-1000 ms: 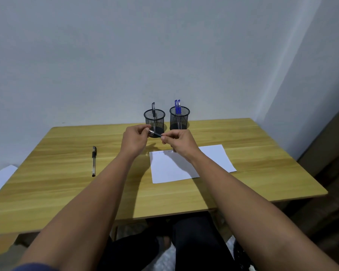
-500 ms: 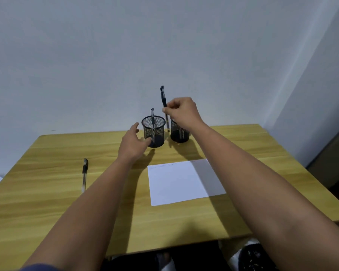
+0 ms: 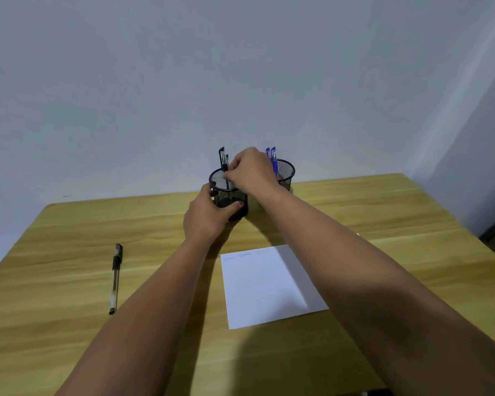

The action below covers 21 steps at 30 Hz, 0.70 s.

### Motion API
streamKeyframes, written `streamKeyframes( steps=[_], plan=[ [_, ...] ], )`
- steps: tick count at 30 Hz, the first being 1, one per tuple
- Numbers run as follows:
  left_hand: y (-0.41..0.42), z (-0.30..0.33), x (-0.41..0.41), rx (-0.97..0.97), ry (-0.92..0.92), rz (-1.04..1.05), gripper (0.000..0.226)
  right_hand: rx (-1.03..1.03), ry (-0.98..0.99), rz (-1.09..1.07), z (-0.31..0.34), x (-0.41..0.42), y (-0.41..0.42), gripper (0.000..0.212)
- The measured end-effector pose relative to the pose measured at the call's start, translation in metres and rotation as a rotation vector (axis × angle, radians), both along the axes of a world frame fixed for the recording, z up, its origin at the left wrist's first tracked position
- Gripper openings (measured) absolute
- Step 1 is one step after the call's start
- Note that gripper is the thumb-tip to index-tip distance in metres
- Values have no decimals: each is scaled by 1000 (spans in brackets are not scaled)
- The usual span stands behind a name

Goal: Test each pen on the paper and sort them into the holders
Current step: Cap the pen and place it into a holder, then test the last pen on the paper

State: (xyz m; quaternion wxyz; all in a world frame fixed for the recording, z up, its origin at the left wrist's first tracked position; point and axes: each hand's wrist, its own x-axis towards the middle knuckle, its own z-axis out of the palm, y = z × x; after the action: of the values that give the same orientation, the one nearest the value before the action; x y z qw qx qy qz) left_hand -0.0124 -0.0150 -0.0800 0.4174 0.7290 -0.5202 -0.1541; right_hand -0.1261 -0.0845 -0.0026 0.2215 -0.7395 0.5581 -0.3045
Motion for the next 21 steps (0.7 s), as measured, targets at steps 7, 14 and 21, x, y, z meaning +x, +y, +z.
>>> streamKeyframes(
  steps=[7, 14, 21],
  plan=[
    [15, 18, 14, 50, 18, -47, 95, -65, -15, -24, 17, 5, 15, 11],
    [69, 55, 80, 35, -119, 7, 57, -89, -128, 48, 38, 29, 68, 11],
    [127, 36, 158, 273, -416, -44, 47, 165, 81, 351, -4, 84, 123, 10]
  ],
)
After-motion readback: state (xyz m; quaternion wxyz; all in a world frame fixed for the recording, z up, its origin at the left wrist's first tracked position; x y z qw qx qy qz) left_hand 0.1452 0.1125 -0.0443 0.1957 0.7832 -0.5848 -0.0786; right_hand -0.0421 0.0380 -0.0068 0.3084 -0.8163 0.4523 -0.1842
